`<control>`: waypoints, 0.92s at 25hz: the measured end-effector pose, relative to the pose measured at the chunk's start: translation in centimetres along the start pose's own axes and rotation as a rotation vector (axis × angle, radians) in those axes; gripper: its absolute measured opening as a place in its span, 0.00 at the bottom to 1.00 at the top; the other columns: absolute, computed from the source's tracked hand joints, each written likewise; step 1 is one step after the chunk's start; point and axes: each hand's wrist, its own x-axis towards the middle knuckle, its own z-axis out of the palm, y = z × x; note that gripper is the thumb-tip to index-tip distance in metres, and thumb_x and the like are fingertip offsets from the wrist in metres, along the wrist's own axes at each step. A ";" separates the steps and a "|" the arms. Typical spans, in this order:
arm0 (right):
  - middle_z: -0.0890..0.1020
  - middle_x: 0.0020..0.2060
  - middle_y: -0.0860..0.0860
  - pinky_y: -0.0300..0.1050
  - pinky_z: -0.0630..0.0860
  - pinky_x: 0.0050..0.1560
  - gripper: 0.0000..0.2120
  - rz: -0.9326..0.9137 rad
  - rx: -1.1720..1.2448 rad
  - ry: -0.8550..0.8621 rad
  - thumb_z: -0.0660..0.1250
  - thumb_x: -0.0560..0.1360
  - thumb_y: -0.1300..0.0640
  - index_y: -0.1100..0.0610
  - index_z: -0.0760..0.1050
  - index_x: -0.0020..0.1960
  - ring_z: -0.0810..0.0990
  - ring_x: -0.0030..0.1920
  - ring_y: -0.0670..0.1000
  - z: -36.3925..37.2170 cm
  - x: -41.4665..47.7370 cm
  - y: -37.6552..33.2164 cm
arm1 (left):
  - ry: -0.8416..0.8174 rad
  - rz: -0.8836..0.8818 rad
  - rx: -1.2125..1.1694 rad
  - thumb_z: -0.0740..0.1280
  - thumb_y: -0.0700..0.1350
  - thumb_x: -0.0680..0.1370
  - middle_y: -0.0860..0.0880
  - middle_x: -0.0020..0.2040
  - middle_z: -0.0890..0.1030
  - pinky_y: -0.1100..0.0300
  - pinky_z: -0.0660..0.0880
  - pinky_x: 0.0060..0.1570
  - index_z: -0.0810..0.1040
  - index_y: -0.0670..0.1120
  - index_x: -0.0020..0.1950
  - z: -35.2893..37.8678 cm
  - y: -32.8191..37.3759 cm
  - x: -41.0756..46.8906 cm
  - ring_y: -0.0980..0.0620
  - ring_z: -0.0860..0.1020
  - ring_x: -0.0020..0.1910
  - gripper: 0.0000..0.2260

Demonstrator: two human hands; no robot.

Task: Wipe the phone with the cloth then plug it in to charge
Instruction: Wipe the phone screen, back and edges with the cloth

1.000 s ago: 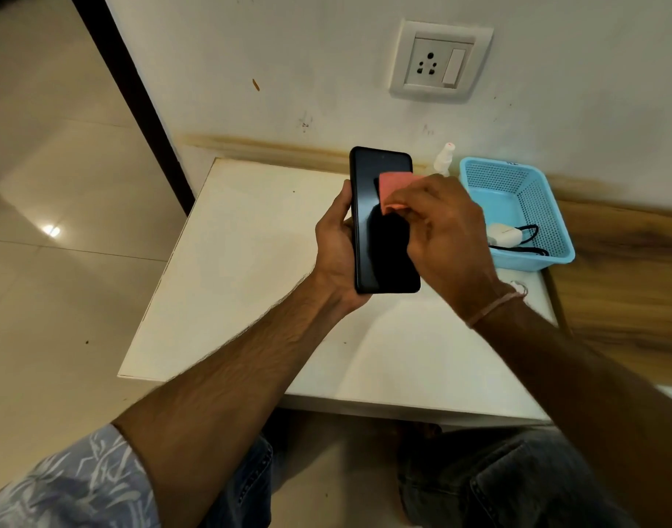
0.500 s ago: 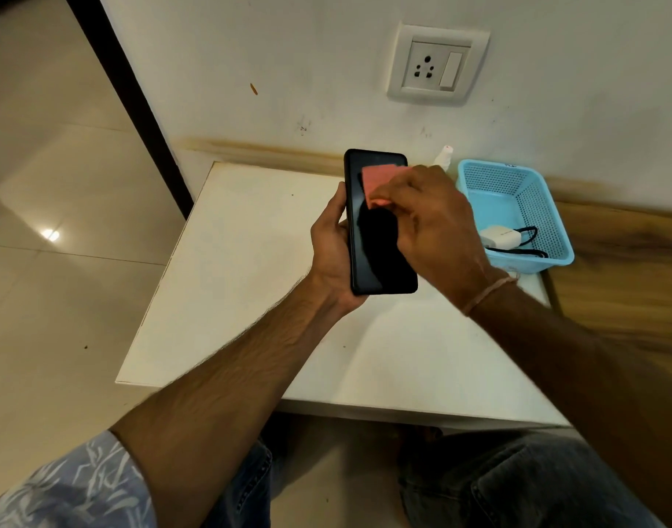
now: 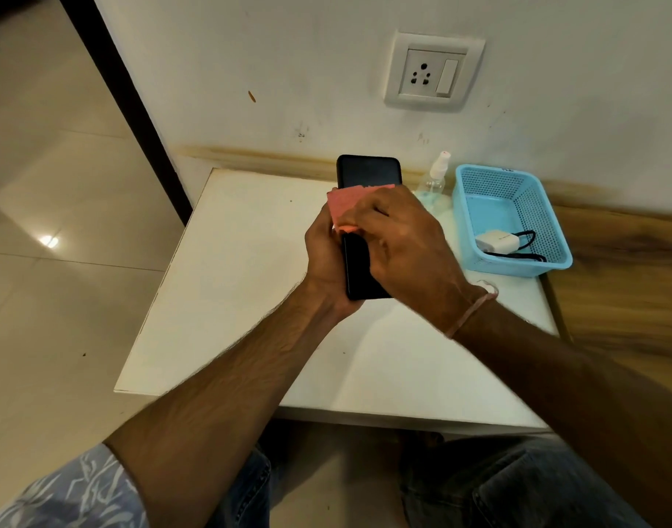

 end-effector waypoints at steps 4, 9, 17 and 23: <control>0.80 0.48 0.58 0.43 0.70 0.53 0.09 0.246 -0.067 0.030 0.64 0.77 0.63 0.61 0.81 0.53 0.76 0.51 0.58 -1.2 2.0 3.4 | 0.045 -0.066 0.024 0.61 0.63 0.79 0.44 0.49 0.79 0.53 0.76 0.47 0.82 0.45 0.52 0.4 0.2 -0.1 0.45 0.78 0.45 0.22; 0.81 0.48 0.58 0.45 0.72 0.55 0.08 0.173 -0.039 0.057 0.66 0.74 0.64 0.62 0.82 0.51 0.77 0.52 0.58 0.2 1.2 0.7 | 0.042 -0.048 -0.024 0.62 0.60 0.80 0.43 0.48 0.82 0.53 0.77 0.51 0.85 0.43 0.51 0.2 0.3 0.0 0.44 0.81 0.47 0.22; 0.81 0.47 0.58 0.44 0.71 0.53 0.08 0.148 -0.048 0.032 0.64 0.75 0.64 0.61 0.82 0.50 0.76 0.51 0.59 -1.1 2.0 2.6 | 0.031 -0.055 0.008 0.61 0.62 0.80 0.44 0.50 0.80 0.52 0.75 0.51 0.83 0.44 0.53 0.2 0.4 0.0 0.44 0.80 0.48 0.22; 0.81 0.46 0.58 0.46 0.73 0.51 0.08 0.184 -0.063 0.056 0.64 0.74 0.65 0.62 0.82 0.50 0.75 0.50 0.58 0.1 1.8 1.6 | 0.055 -0.047 -0.017 0.61 0.62 0.80 0.43 0.50 0.82 0.51 0.76 0.55 0.83 0.44 0.54 0.0 0.5 0.2 0.43 0.81 0.50 0.23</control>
